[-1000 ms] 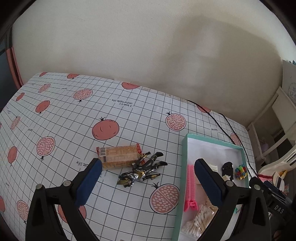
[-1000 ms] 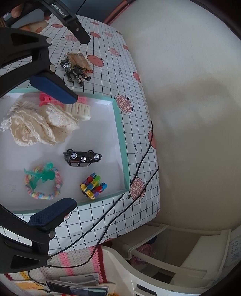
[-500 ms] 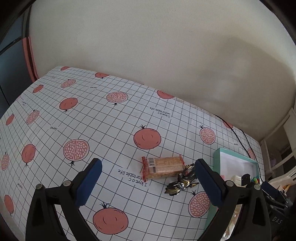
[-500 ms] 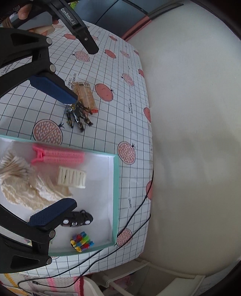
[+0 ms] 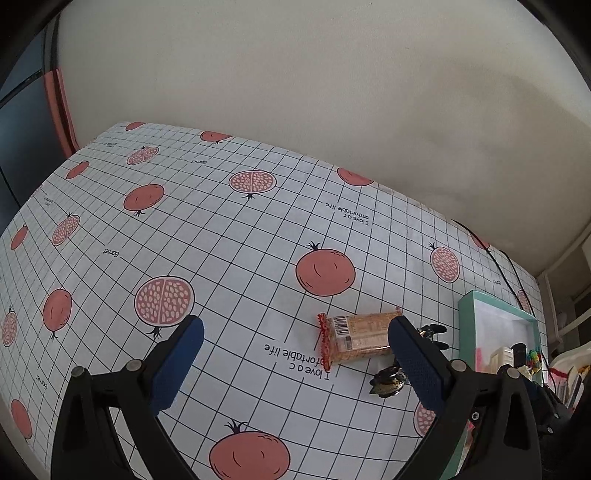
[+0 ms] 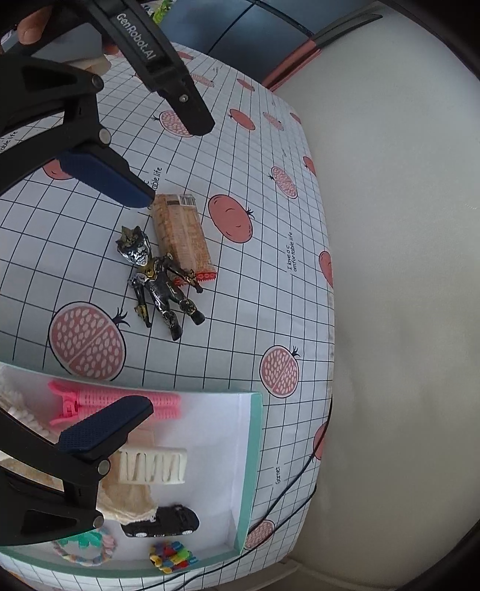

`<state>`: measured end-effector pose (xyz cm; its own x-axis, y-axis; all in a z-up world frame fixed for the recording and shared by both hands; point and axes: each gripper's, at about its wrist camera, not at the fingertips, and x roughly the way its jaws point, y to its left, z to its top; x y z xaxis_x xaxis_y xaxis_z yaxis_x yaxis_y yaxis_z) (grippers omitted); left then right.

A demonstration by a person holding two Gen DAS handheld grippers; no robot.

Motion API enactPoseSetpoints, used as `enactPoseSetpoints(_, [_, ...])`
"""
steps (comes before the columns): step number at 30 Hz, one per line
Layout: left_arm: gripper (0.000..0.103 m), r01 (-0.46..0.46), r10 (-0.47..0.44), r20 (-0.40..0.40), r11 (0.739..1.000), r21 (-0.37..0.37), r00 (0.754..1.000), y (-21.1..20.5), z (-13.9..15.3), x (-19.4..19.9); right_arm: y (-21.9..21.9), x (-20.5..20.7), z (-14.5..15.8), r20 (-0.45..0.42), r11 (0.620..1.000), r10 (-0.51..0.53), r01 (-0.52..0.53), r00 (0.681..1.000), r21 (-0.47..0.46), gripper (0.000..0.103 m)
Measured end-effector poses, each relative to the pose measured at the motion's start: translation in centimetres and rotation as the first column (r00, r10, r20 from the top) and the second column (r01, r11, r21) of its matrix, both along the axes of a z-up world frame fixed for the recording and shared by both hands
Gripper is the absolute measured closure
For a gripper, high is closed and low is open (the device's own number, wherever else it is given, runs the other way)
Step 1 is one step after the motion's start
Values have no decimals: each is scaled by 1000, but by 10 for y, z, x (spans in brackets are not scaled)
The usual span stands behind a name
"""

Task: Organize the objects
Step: 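Withdraw both tools toward the wrapped snack bar and black robot figure, then grasp the black robot figure with the right tool while the left tool grasps the snack bar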

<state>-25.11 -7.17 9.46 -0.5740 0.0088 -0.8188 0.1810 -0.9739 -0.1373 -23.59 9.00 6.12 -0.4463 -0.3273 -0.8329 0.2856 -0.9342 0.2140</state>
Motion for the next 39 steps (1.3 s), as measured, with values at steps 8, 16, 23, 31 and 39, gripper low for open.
enactPoseSetpoints(8, [3, 6, -6, 15, 1000, -7, 1000, -12, -15, -10, -28, -6, -23, 35, 1000, -3, 2, 999, 15, 0])
enactPoseSetpoints(16, [3, 49, -49, 11, 998, -27, 999, -7, -22, -16, -35, -15, -41, 59, 999, -43, 41, 997, 34, 0])
enactPoseSetpoints(23, [3, 97, -97, 11, 994, -57, 995, 7, -28, -21, -29, -21, -53, 77, 997, -76, 73, 994, 40, 5])
enactPoseSetpoints(31, [3, 141, -139, 27, 987, -78, 990, 19, -37, -26, -22, -20, -57, 88, 997, -50, 44, 995, 59, 23])
enactPoseSetpoints(39, [3, 210, -207, 43, 969, -132, 977, 42, -44, -32, -6, -19, -53, 102, 999, -20, 16, 995, 36, 48])
